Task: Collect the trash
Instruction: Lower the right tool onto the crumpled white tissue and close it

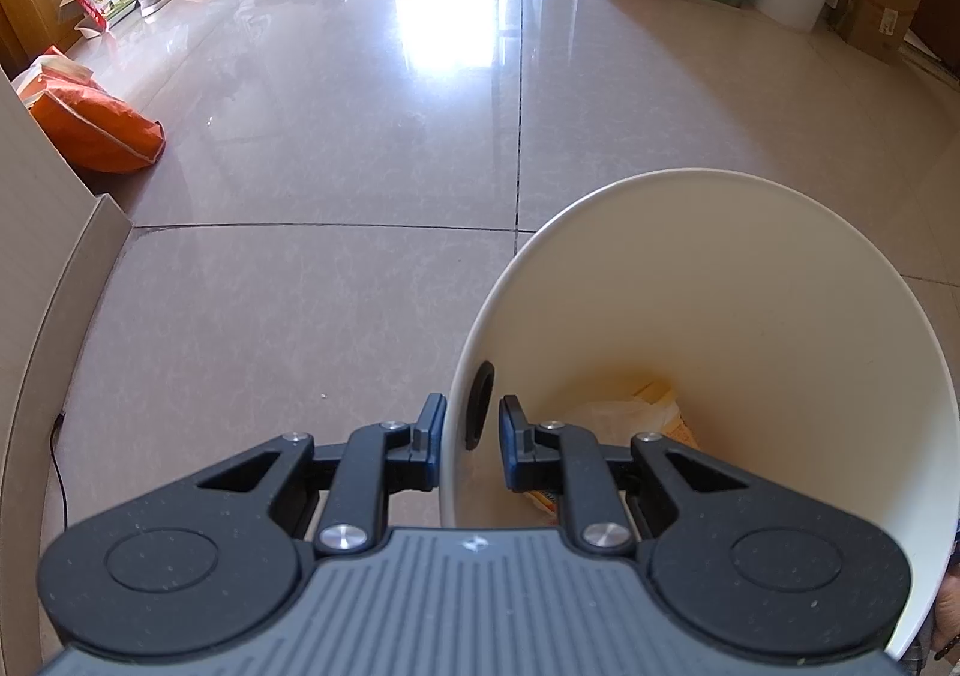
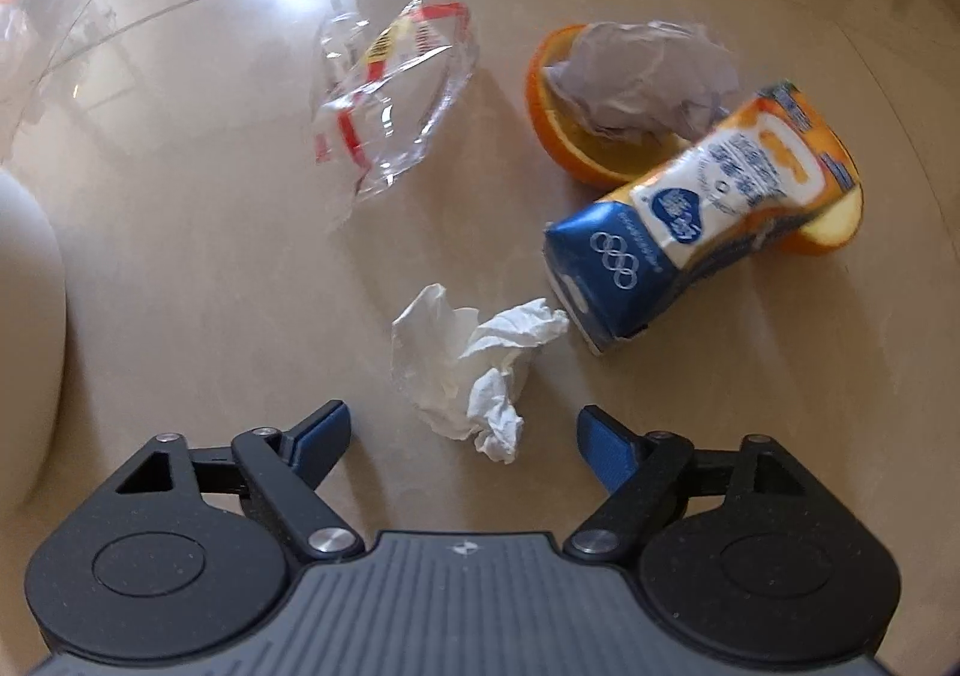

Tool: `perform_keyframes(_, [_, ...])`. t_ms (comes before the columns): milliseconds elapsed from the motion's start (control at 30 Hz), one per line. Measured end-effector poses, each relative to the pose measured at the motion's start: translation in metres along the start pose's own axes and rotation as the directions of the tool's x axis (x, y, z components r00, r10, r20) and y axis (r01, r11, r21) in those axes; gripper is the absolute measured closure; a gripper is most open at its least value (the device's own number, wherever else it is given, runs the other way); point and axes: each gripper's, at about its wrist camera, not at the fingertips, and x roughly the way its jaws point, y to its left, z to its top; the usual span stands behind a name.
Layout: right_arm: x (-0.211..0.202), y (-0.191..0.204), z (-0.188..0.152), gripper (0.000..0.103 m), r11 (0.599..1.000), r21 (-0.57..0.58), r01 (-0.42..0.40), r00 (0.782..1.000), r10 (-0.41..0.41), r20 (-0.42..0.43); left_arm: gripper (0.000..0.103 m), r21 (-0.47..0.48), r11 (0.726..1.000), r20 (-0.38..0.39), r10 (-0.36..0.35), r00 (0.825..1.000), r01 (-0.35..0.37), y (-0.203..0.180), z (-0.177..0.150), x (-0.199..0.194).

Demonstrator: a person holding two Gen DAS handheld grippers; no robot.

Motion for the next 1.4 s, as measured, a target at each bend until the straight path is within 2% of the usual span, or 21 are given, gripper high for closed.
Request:
perform_keyframes(33, [0.003, 0.000, 0.000, 0.001, 1.000, 0.013, 0.003, 1.000, -0.003, -0.008, 0.087, -0.001, 1.000, 0.000, -0.001, 1.000, 0.001, 0.000, 0.000, 0.000])
perform_keyframes(67, [0.006, -0.001, -0.001, 0.000, 1.000, 0.026, 0.011, 1.000, -0.011, -0.014, 0.087, -0.004, 1.000, 0.001, -0.001, 1.000, 0.001, 0.000, 0.000, 0.000])
perform_keyframes(500, [0.008, 0.001, -0.013, 0.000, 0.996, 0.073, 0.044, 0.994, -0.051, 0.098, 0.087, -0.017, 1.000, -0.001, -0.012, 1.000, 0.012, 0.005, 0.001, 0.002])
perform_keyframes(800, [0.010, -0.002, -0.011, 0.001, 0.980, 0.184, 0.074, 0.986, -0.100, 0.136, 0.087, -0.024, 1.000, -0.007, -0.016, 1.000, 0.015, 0.007, 0.000, 0.004])
perform_keyframes(900, [0.008, -0.005, -0.008, 0.010, 0.972, 0.221, 0.081, 0.981, -0.117, 0.153, 0.087, -0.026, 1.000, -0.006, -0.015, 1.000, 0.015, 0.007, 0.001, 0.005])
perform_keyframes(1067, [0.001, -0.010, 0.003, 0.036, 0.965, 0.253, 0.063, 0.982, -0.106, 0.157, 0.087, -0.036, 0.999, -0.010, -0.019, 1.000, 0.018, 0.009, 0.002, 0.005])
perform_keyframes(1167, [0.004, -0.017, -0.002, 0.052, 0.962, 0.265, 0.063, 0.984, -0.105, 0.145, 0.087, -0.037, 0.999, -0.004, -0.017, 1.000, 0.017, 0.009, 0.003, 0.005])
perform_keyframes(1267, [0.002, -0.019, 0.000, 0.063, 0.955, 0.290, 0.064, 0.986, -0.105, 0.128, 0.087, -0.034, 0.999, 0.000, -0.016, 1.000, 0.016, 0.009, 0.003, 0.004])
perform_keyframes(1400, [-0.010, -0.012, 0.007, 0.069, 0.949, 0.312, 0.049, 0.987, -0.095, 0.133, 0.089, -0.027, 1.000, 0.003, -0.012, 1.000, 0.012, 0.009, 0.001, 0.003])
